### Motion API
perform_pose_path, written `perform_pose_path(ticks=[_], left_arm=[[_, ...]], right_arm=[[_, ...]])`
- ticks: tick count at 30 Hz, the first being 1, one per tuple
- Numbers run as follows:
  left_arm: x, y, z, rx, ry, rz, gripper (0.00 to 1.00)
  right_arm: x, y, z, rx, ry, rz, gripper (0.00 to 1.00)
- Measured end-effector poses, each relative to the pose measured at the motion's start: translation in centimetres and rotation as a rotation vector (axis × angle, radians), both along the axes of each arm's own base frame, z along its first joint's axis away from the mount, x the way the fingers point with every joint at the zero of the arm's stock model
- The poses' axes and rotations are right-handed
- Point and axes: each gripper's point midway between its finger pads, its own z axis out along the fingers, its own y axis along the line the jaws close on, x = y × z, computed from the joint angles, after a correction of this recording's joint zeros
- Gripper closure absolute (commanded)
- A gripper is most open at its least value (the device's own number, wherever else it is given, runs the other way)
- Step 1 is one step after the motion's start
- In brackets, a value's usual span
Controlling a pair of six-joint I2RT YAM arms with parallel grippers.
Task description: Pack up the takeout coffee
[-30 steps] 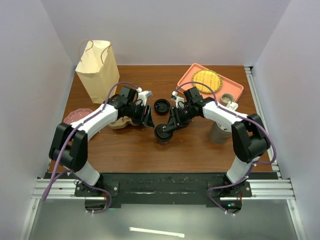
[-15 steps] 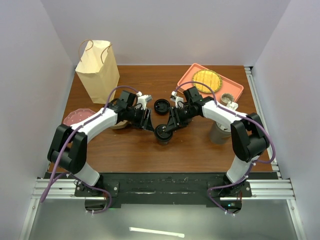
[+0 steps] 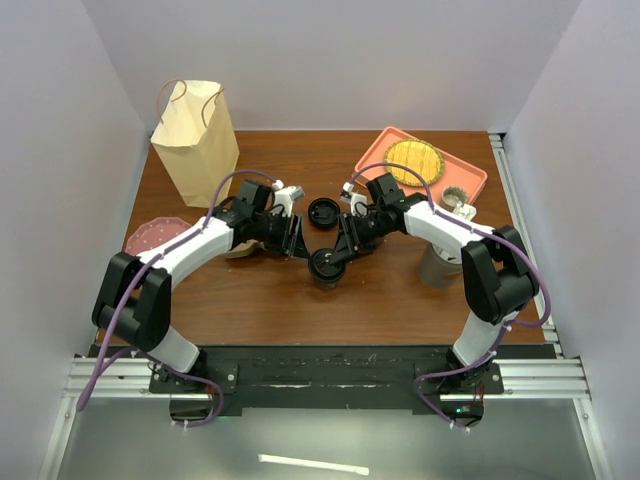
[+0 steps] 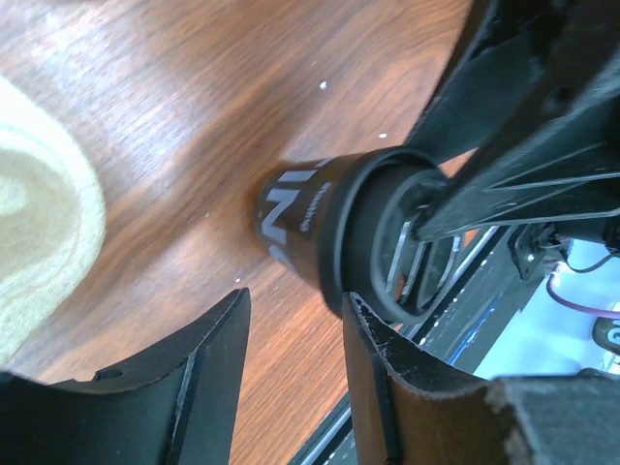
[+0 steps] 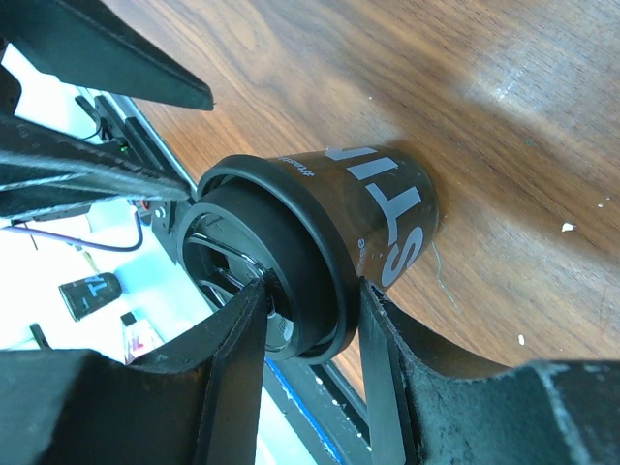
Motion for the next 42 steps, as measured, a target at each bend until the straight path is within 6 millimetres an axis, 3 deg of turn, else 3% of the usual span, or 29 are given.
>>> perform_pose_path(ticks=[13, 20, 25, 42], left_arm=[[-0.5, -0.7, -0.4, -0.035, 0.010, -0.006, 0.58], [-0.5, -0.8, -0.7, -0.037, 0.022, 0.014, 0.76], [-0.8, -1.1, -0.7, -0.049, 0.028, 0.024, 0.82], [-0.9, -1.3, -1.8, 0.028, 0.062, 0.112, 0.83]], right_arm=[[-0.1, 0.1, 0.0, 0.008, 0.004, 0.003, 0.71], [-0.2, 0.2, -0.3, 0.020, 0.004, 0.003, 0.74], [-0.3, 0.2, -0.5, 0.049, 0.011, -0.004, 0.74], [-0.3, 0.2, -1.0, 0.079, 0.031, -0.025, 0.76]])
